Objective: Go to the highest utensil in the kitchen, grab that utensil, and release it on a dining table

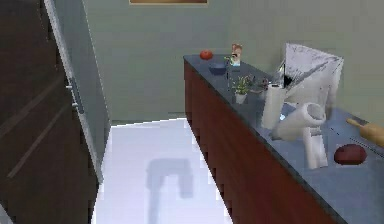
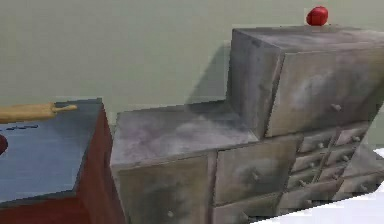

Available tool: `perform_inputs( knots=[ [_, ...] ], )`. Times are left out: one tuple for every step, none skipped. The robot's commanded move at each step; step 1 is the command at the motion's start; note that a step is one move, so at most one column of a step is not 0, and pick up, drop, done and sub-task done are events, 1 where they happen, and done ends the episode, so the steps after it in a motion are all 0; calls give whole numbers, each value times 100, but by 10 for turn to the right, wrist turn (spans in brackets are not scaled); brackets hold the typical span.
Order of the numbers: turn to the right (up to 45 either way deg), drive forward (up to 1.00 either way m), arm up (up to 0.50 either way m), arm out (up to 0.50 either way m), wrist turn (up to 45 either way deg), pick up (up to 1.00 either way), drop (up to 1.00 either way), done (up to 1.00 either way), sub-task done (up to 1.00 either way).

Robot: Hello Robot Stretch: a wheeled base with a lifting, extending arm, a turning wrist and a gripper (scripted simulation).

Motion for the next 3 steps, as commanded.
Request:
perform_inputs(
  knots=[
    [0, 45, 0, 0, 0, 0, 0, 0, 0],
    [-150, 0, 0, 0, 0, 0, 0, 0, 0],
    [0, 0, 50, 0, 0, 0, 0, 0, 0]
  ],
)
